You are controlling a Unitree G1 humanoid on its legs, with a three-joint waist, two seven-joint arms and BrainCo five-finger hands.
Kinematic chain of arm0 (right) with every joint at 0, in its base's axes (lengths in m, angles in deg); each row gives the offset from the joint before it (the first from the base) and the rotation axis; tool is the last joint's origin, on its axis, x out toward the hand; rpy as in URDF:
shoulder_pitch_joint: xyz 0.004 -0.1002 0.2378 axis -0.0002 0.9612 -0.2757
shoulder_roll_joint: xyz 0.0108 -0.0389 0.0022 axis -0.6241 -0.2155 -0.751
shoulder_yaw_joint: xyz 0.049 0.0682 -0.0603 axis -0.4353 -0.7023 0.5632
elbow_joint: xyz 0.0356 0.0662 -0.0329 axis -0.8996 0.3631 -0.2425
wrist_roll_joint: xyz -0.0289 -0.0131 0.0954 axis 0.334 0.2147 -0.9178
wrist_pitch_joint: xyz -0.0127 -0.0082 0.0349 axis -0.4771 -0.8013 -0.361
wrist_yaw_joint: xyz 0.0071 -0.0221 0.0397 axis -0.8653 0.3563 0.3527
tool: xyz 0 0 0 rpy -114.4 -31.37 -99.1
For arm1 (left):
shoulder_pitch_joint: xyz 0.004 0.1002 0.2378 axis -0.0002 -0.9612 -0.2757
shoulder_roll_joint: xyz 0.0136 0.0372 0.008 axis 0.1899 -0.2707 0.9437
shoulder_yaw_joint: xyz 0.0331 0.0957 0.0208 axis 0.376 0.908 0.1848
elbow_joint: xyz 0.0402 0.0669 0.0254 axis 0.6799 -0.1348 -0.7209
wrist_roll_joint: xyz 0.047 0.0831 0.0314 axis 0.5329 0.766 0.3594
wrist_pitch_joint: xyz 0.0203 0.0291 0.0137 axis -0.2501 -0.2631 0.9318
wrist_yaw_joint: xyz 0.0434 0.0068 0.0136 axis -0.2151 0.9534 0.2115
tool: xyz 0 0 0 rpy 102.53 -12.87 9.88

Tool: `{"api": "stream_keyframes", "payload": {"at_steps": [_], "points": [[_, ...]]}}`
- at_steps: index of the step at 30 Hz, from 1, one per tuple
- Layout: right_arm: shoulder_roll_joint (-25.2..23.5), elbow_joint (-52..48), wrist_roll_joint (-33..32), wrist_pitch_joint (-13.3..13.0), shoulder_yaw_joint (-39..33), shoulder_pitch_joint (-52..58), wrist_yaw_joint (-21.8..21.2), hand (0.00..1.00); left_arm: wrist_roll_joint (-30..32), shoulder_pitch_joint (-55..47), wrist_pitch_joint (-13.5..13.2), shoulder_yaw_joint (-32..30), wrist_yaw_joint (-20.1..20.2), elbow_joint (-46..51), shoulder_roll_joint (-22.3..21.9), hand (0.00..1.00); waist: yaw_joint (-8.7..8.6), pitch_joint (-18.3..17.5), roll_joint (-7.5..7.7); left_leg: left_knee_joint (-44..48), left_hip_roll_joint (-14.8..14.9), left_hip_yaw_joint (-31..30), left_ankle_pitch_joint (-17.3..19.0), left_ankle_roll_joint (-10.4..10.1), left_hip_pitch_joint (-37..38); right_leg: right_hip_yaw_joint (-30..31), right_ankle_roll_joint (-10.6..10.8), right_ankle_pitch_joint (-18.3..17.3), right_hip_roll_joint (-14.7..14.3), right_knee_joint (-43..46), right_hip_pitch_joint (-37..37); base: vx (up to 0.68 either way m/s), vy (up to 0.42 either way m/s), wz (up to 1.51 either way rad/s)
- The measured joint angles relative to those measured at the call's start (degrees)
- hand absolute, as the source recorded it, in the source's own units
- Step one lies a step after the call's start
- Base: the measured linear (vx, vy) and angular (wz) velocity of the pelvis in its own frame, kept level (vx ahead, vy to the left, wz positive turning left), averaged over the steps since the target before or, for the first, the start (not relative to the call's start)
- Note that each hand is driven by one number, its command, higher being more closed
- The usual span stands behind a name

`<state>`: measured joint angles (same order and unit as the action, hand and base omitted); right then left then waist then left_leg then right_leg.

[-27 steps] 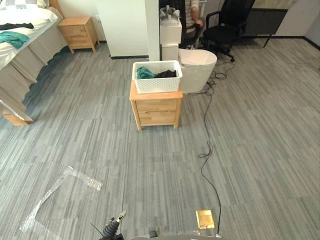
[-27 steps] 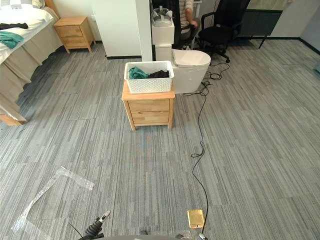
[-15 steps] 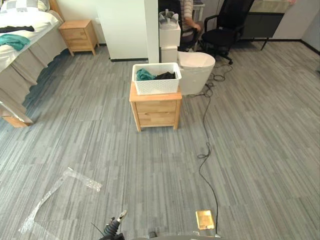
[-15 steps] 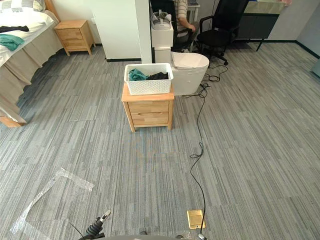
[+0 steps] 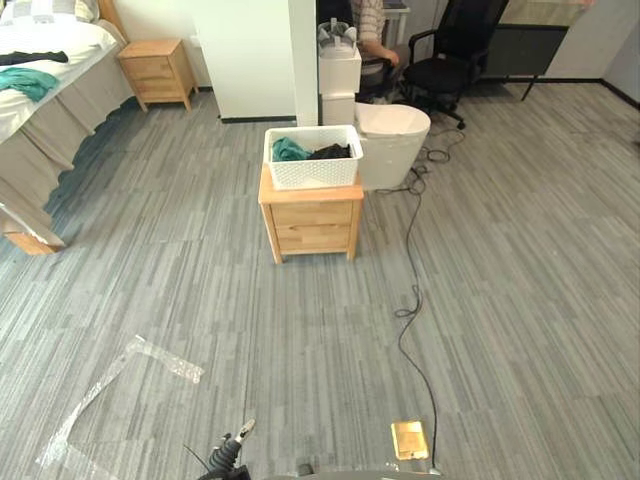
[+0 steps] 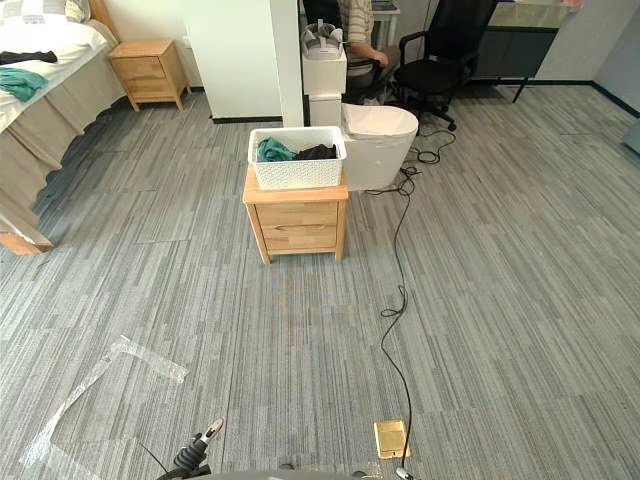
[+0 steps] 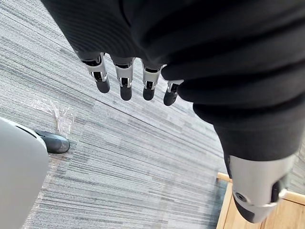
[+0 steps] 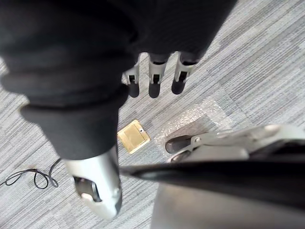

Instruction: Pick up the laundry basket with both hands and put the clothes into the washing machine.

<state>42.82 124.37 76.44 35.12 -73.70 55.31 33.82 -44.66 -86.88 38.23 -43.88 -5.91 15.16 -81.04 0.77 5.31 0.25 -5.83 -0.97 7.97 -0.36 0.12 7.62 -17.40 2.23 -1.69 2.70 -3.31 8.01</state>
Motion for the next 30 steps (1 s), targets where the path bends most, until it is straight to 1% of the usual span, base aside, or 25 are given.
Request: {"api": "stream_keyframes", "payload": {"at_steps": [10,17,18,19,20,21,22,23,24,25,26,27,28,29,30], "points": [[0.07,0.0,-0.18,0.02,0.0,0.01,-0.01,0.0,-0.06,0.09,0.0,0.02,-0.06,0.02,0.09,0.0,-0.05,0.05,0.21,0.01,-0.04,-0.4,0.01,0.0,-0.69,-0.67,-0.01,0.01,-0.05,-0.51,-0.24,0.0,-0.001,0.03],[0.05,-0.01,-1.71,-0.02,-0.19,0.0,-0.03,0.0,-1.17,0.15,0.09,-0.18,-0.15,0.02,0.09,0.0,-0.07,0.15,0.34,0.45,0.03,-2.97,-0.03,-0.04,-1.96,-2.95,-0.25,-0.4,-0.38,-0.95,0.16,0.02,-0.023,0.16],[0.03,0.0,-1.72,-0.02,-0.12,-0.02,-0.03,0.0,-1.18,0.17,0.1,-0.3,-0.16,0.08,0.16,0.0,-0.14,0.23,0.47,0.98,0.04,-3.02,0.19,-0.28,-2.36,-3.0,-0.32,-0.61,-0.38,-0.84,0.28,0.0,-0.03,0.28],[-0.21,0.02,-1.74,-0.06,0.01,-0.26,-0.04,0.0,-1.19,0.57,0.09,-0.48,-0.14,0.49,0.43,0.0,-0.17,0.92,1.1,6.51,0.07,-3.62,2.7,-1.06,-5.03,-3.85,-0.24,-1.26,0.02,-0.07,0.36,-0.01,-0.034,0.41],[-0.24,0.07,-1.76,-0.08,0.05,-0.85,-0.07,0.0,-1.51,0.93,0.05,-0.8,-0.15,1.47,0.58,0.0,-0.07,2.45,1.39,15.72,0.55,-3.75,6.0,-1.58,-8.93,-4.84,-0.85,-2.12,0.17,1.11,0.71,-0.02,-0.038,0.42],[-0.22,0.09,-1.76,-0.06,0.09,-1.07,-0.06,0.0,-2.07,1.05,0.08,-0.96,-0.15,1.91,0.63,0.0,0.16,3.03,1.46,20.47,0.97,-3.47,7.08,-2.13,-10.84,-5.12,-1.11,-2.63,0.16,1.64,0.8,-0.07,-0.029,0.35],[-0.02,-0.32,-1.77,-0.09,0.46,-1.45,-0.06,0.0,-2.6,1.25,0.06,-1.3,-0.16,3.6,0.57,0.0,0.54,4.7,1.17,33.78,2.7,-1.37,7.89,-2.64,-17.24,-5.45,-1.89,-4.01,0.05,3.14,1.23,-0.08,-0.011,0.18],[0.08,-0.71,-1.78,-0.07,0.58,-1.47,-0.05,0.0,-2.82,1.3,0.05,-1.28,-0.16,3.88,0.56,0.0,0.75,5.18,0.92,37.0,3.45,-0.5,8.66,-2.85,-18.8,-5.47,-2.36,-4.62,-0.03,3.43,1.56,-0.08,0.015,0.12],[0.15,-1.08,-1.79,-0.06,0.76,-1.72,-0.03,0.0,-2.91,1.21,0.06,-1.28,-0.17,3.96,0.5,0.0,1.17,5.56,0.93,38.84,4.2,0.46,9.27,-2.88,-19.84,-5.45,-2.25,-5.09,-0.25,3.58,1.81,0.0,0.0,0.0],[0.34,-1.19,-1.83,-0.06,1.02,-1.63,0.0,0.0,-3.15,1.16,0.12,-1.19,-0.19,3.96,0.41,0.0,1.41,5.61,0.04,38.7,4.94,1.06,9.69,-2.3,-20.9,-5.26,-1.83,-5.75,-0.41,3.94,2.02,0.02,0.086,-0.11],[1.19,-1.19,-2.07,-0.05,1.19,-1.87,0.01,0.0,-3.28,1.17,0.11,-1.16,-0.16,4.02,-0.01,0.0,1.76,5.63,-0.91,34.77,5.15,1.38,9.58,-2.22,-22.74,-4.59,-1.41,-6.21,-0.3,4.26,1.87,0.05,0.106,-0.18],[1.23,-1.2,-2.26,-0.06,1.45,-2.12,0.01,0.0,-3.3,1.2,0.11,-1.16,-0.16,4.06,-0.05,0.0,1.86,5.67,-1.08,32.12,5.11,1.35,9.31,-2.24,-23.44,-4.29,-1.18,-6.37,-0.09,4.28,1.68,0.11,0.17,-0.29],[1.21,-1.24,-2.28,-0.08,1.64,-2.18,0.04,0.0,-3.29,1.05,0.15,-1.29,-0.18,4.04,0.1,0.0,2.01,5.68,-1.13,26.12,5.05,1.41,8.59,-3.25,-24.27,-3.58,-0.64,-6.72,0.41,4.29,1.24,0.13,0.186,-0.44],[1.23,-1.55,-2.34,-0.1,1.66,-1.82,0.13,0.0,-3.32,1.01,0.21,-1.38,-0.25,3.99,0.15,0.0,3.05,5.6,-1.18,21.78,5.27,1.48,6.98,-3.66,-24.76,-2.15,0.16,-7.26,0.91,4.52,0.79,0.16,0.205,-0.56],[1.2,-1.69,-2.37,-0.1,1.86,-1.33,0.32,0.0,-3.32,1.02,0.23,-1.42,-0.29,3.96,0.15,0.0,3.48,5.49,-1.02,22.08,5.2,1.73,6.19,-3.61,-24.68,-1.18,0.59,-7.65,1.35,4.67,0.67,0.26,0.236,-0.67]]}}
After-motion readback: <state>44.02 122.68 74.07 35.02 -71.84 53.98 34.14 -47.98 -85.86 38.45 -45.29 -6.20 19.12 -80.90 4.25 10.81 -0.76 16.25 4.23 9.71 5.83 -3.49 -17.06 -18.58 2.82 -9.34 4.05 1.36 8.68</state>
